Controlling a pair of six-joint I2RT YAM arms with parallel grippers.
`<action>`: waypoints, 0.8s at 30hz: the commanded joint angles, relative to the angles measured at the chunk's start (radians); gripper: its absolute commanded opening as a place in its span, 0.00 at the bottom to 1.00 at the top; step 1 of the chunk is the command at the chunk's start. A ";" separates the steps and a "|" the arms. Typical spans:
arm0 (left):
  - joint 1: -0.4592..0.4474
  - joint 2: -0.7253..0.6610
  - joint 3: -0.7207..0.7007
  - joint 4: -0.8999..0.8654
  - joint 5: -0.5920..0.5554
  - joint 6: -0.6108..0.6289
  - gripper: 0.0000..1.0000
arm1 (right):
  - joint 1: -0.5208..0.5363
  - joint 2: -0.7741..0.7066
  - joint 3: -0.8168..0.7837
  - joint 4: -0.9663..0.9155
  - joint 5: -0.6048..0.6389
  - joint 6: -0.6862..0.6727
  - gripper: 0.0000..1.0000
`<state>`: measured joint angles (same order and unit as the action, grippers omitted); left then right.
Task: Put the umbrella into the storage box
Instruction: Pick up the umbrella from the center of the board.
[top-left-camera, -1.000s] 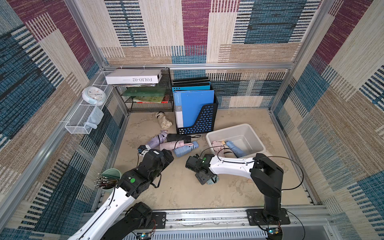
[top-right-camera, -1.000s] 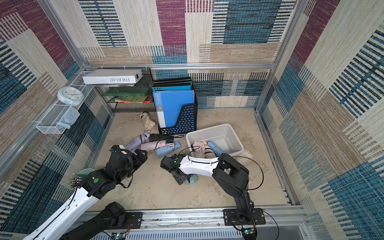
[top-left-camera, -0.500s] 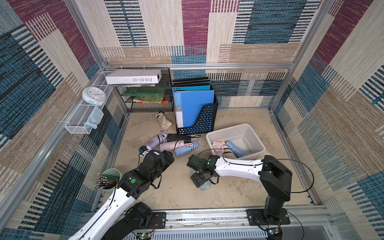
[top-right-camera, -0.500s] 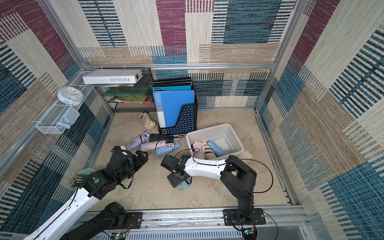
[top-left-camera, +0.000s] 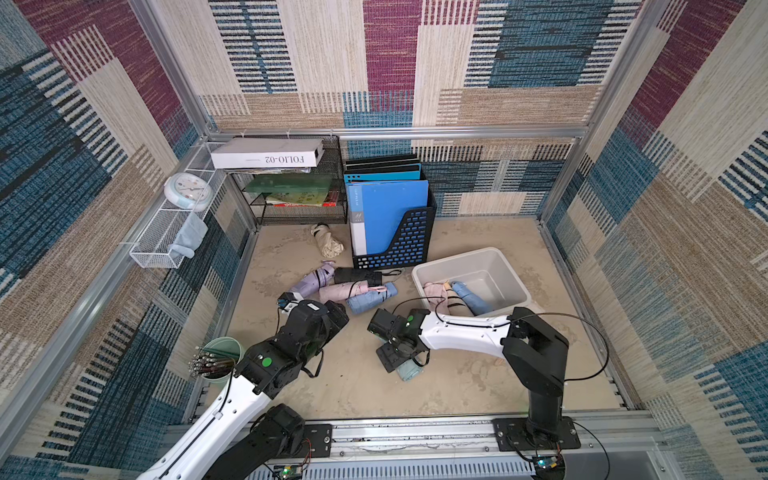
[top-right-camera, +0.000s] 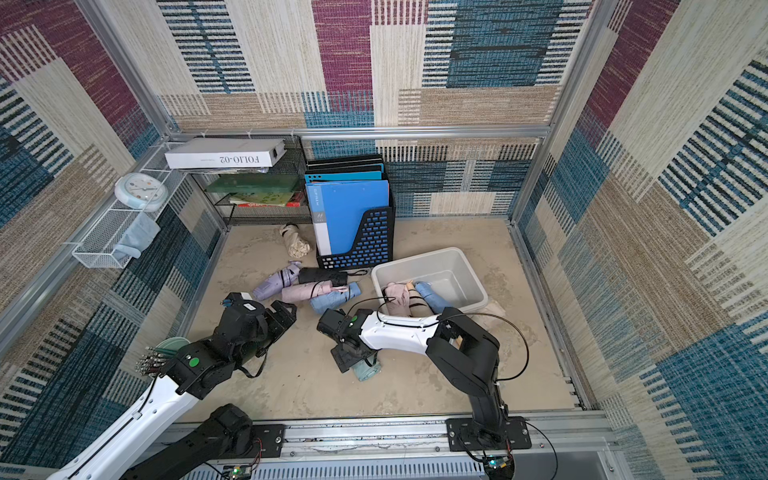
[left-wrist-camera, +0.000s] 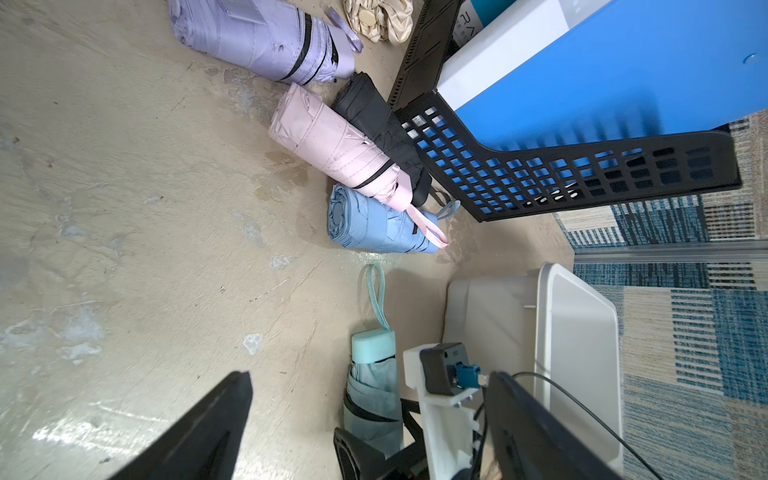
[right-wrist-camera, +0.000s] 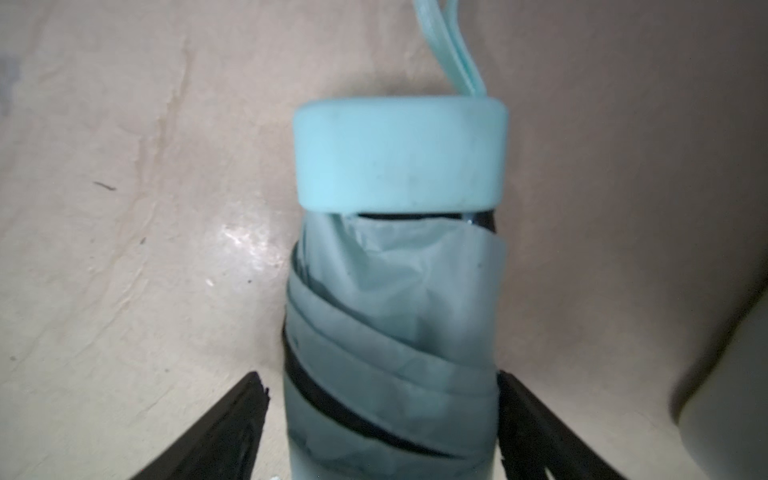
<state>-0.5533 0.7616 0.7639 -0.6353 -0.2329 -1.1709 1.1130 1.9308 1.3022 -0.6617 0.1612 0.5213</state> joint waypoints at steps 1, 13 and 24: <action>0.001 -0.001 0.000 0.008 0.001 0.004 0.92 | 0.000 0.022 0.000 -0.024 -0.001 -0.011 0.83; 0.001 -0.007 -0.001 0.008 0.004 0.005 0.92 | 0.005 0.006 -0.024 -0.012 -0.001 -0.021 0.63; 0.001 -0.010 0.008 0.002 -0.006 0.007 0.92 | 0.015 -0.059 -0.033 0.008 -0.011 -0.035 0.49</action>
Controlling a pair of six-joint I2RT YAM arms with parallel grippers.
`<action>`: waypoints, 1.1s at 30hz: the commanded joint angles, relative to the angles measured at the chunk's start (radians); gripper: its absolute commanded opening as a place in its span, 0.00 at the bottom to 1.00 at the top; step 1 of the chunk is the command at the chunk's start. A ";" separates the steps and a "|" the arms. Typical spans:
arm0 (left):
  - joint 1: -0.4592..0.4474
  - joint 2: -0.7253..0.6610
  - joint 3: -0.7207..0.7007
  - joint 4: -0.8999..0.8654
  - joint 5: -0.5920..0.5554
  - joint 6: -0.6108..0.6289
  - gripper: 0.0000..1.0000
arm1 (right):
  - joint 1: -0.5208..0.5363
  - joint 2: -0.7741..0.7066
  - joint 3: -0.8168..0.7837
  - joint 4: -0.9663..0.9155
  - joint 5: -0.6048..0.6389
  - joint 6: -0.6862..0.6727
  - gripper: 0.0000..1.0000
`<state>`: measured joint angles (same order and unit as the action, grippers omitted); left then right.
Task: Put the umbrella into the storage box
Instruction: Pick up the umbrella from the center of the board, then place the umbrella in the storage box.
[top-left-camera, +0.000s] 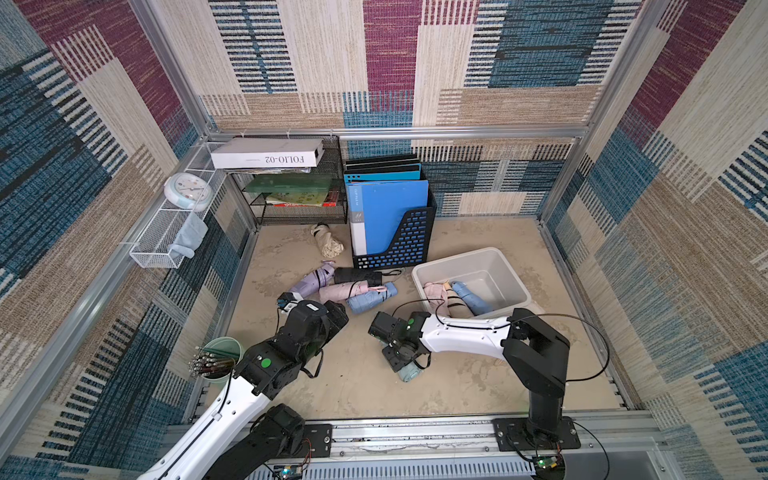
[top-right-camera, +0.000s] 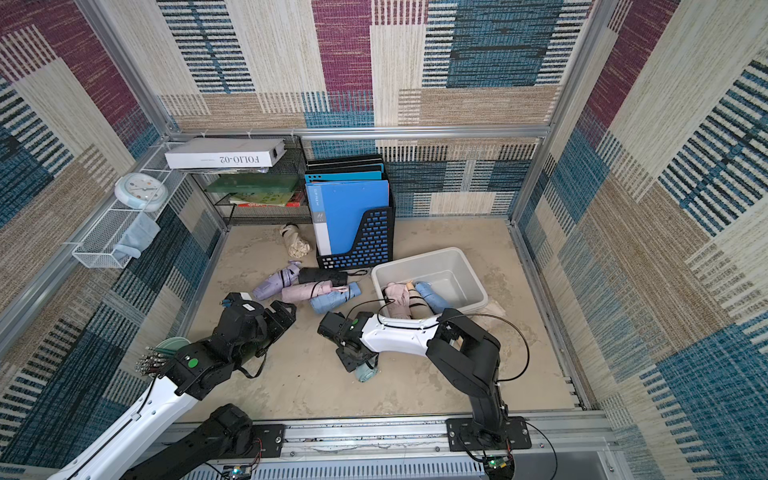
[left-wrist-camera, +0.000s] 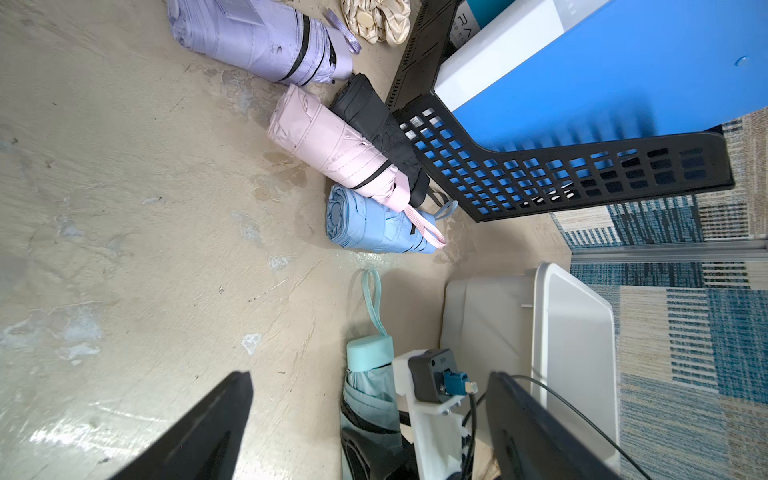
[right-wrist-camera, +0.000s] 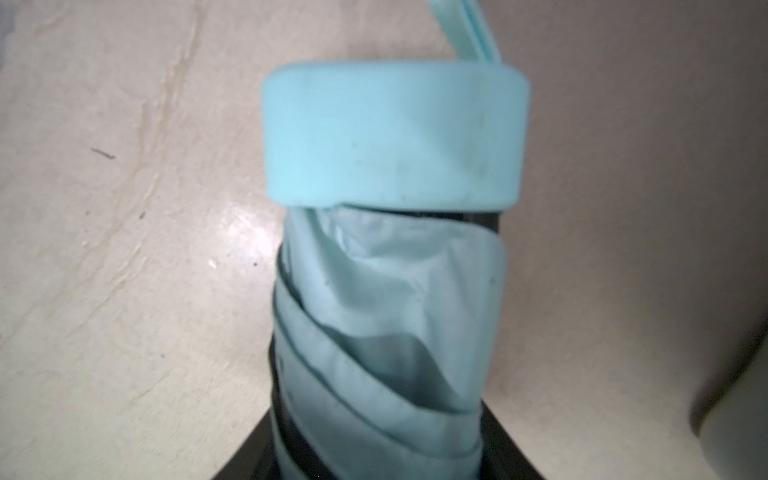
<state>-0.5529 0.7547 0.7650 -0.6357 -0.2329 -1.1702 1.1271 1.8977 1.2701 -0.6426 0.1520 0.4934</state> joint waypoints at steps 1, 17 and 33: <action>0.001 -0.005 0.013 -0.008 -0.011 0.002 0.92 | 0.003 -0.038 -0.004 -0.005 -0.004 -0.007 0.49; 0.001 -0.012 0.143 -0.037 -0.035 -0.013 0.91 | 0.005 -0.352 0.025 0.030 -0.034 -0.101 0.45; -0.005 0.291 0.236 0.182 0.216 0.054 0.87 | -0.381 -0.491 0.143 -0.219 -0.015 -0.328 0.45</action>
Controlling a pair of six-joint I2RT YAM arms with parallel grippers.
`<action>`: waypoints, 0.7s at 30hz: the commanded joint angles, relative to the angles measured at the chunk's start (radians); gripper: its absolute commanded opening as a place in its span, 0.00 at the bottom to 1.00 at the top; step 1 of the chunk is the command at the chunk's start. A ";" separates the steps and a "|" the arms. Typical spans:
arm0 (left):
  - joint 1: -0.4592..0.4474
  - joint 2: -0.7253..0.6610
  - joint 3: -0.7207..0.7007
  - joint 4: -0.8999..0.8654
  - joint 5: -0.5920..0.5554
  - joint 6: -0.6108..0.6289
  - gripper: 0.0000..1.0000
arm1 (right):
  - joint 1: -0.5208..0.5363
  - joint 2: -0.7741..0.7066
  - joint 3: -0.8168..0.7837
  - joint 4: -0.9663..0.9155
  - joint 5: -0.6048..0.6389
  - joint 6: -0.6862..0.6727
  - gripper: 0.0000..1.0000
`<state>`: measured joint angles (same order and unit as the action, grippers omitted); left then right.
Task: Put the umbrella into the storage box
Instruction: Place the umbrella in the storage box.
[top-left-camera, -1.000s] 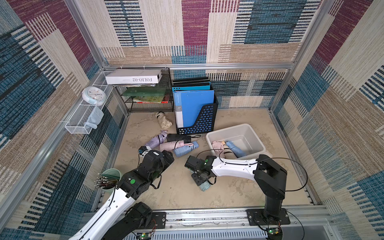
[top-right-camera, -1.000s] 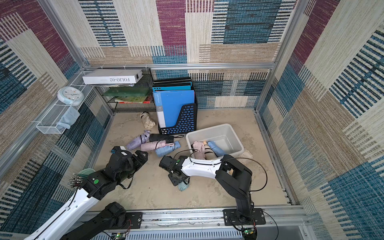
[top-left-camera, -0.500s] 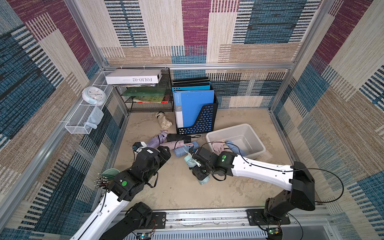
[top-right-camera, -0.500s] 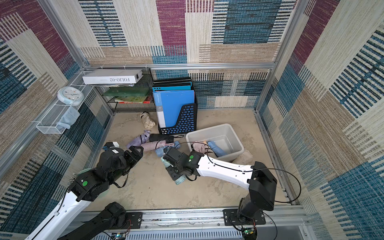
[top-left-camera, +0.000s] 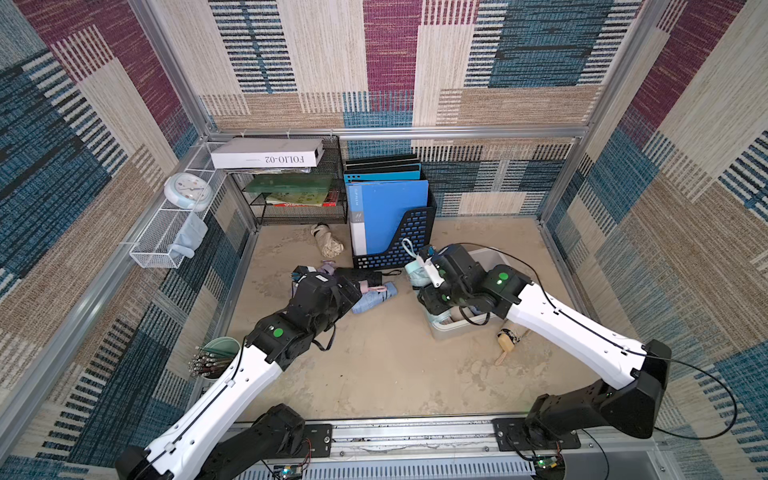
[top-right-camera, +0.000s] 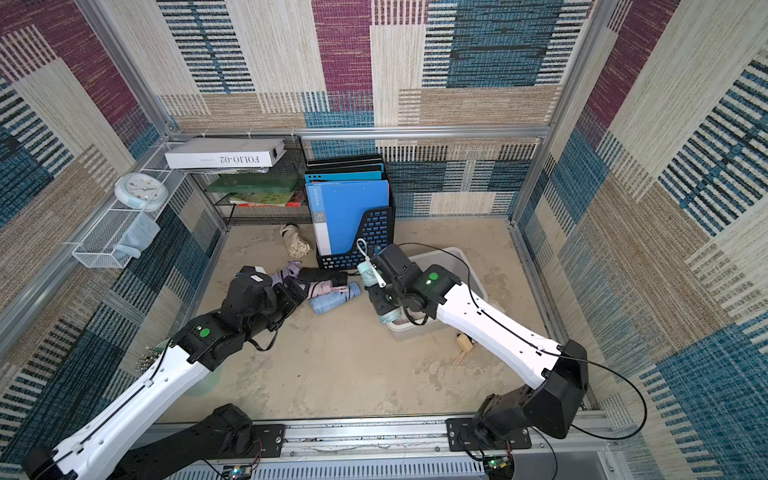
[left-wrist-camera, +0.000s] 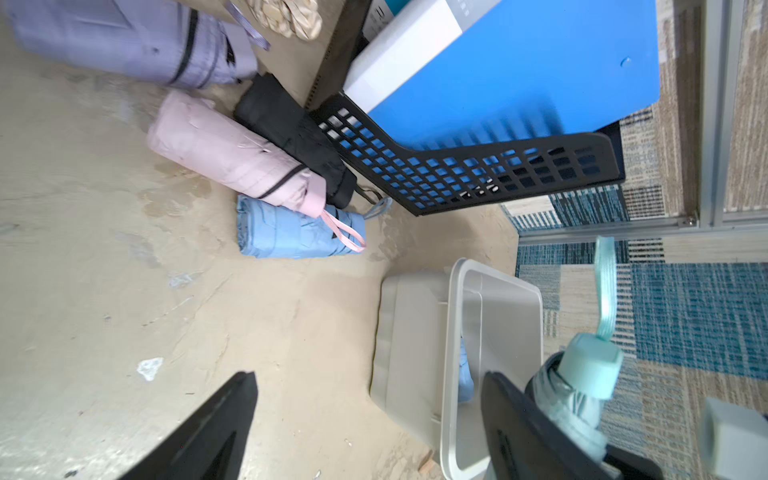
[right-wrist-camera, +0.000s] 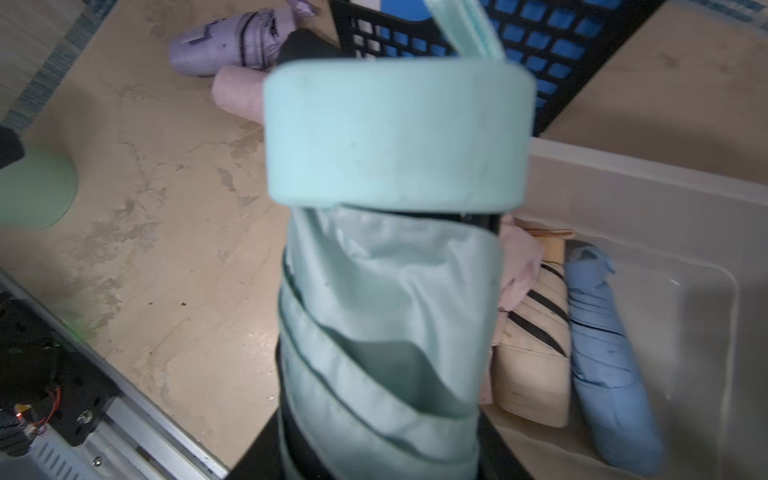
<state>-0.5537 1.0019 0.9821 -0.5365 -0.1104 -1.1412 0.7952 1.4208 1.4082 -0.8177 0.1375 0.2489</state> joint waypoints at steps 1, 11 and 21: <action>-0.011 0.069 0.028 0.093 0.111 0.026 0.87 | -0.082 -0.017 0.002 -0.053 0.001 -0.103 0.45; -0.129 0.311 0.118 0.203 0.195 0.025 0.86 | -0.327 -0.019 -0.084 -0.043 0.056 -0.307 0.45; -0.162 0.498 0.213 0.266 0.275 0.038 0.81 | -0.464 -0.006 -0.207 0.169 0.070 -0.556 0.44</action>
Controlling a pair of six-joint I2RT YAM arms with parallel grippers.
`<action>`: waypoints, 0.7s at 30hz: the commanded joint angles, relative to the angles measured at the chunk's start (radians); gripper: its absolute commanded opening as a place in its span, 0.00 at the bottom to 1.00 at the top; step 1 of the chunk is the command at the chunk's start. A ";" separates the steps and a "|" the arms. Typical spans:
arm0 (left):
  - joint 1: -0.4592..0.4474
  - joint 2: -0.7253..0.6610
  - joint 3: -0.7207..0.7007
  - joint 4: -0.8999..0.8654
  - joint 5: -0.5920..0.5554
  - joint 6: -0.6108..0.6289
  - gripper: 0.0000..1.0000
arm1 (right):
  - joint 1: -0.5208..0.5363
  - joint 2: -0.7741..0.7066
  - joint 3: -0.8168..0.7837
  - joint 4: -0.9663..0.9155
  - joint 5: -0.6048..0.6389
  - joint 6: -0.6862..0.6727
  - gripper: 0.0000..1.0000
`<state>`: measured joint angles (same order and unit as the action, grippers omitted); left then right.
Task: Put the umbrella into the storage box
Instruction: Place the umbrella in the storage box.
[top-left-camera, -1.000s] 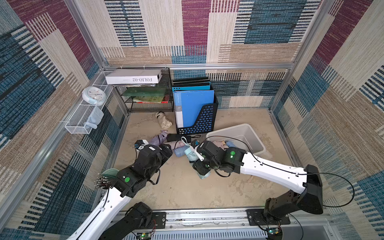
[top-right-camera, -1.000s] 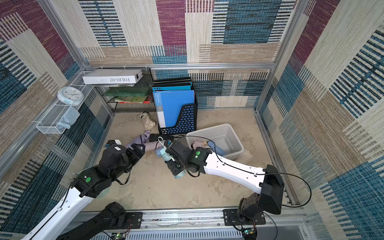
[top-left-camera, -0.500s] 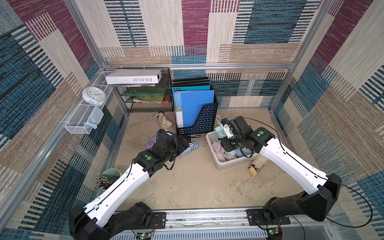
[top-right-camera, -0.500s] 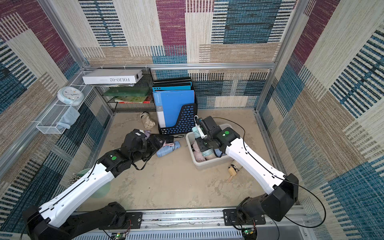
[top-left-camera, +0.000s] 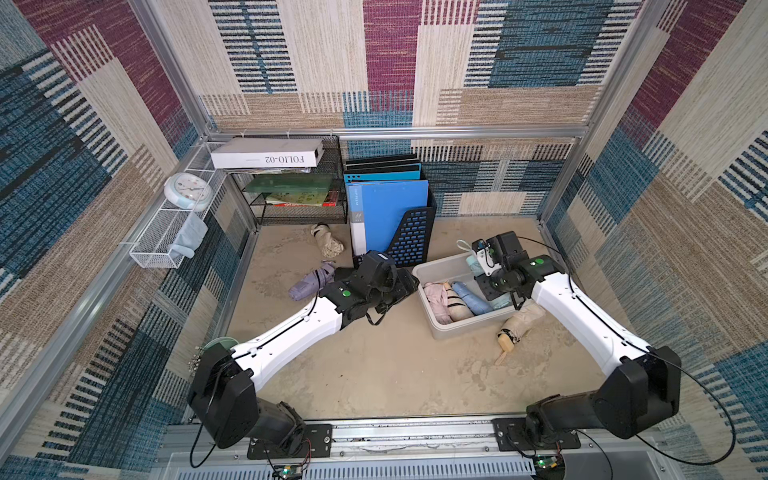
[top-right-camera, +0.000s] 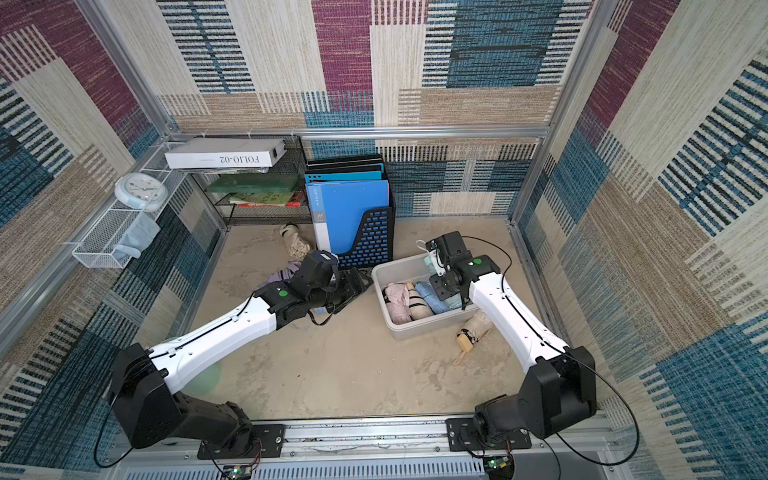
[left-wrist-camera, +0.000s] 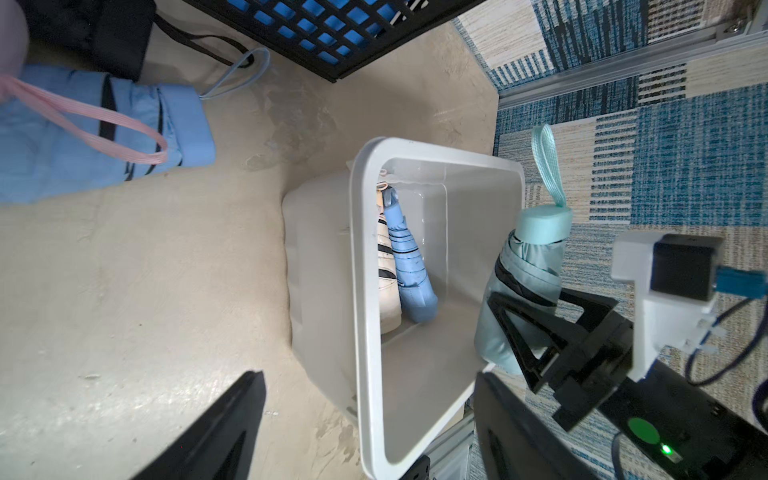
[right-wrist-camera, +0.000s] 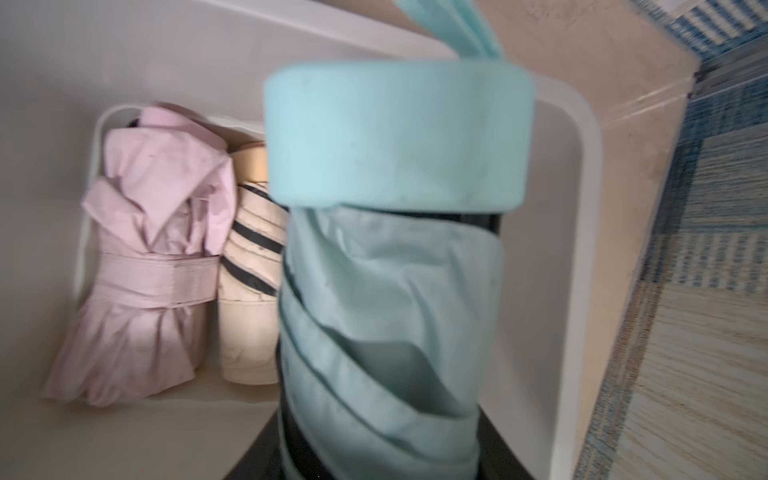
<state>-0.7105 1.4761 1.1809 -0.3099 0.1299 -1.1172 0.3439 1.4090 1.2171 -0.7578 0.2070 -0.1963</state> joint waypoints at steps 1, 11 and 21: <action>-0.009 0.036 0.019 0.044 0.038 0.013 0.81 | -0.025 0.015 -0.022 0.113 -0.002 -0.126 0.44; -0.029 0.133 0.048 0.070 0.075 -0.001 0.69 | -0.101 0.083 -0.097 0.138 -0.038 -0.147 0.44; -0.029 0.194 0.080 0.073 0.088 0.003 0.59 | -0.109 0.210 -0.075 0.205 -0.034 -0.129 0.49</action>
<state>-0.7395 1.6592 1.2499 -0.2623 0.2077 -1.1187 0.2379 1.6070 1.1332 -0.6144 0.1680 -0.3309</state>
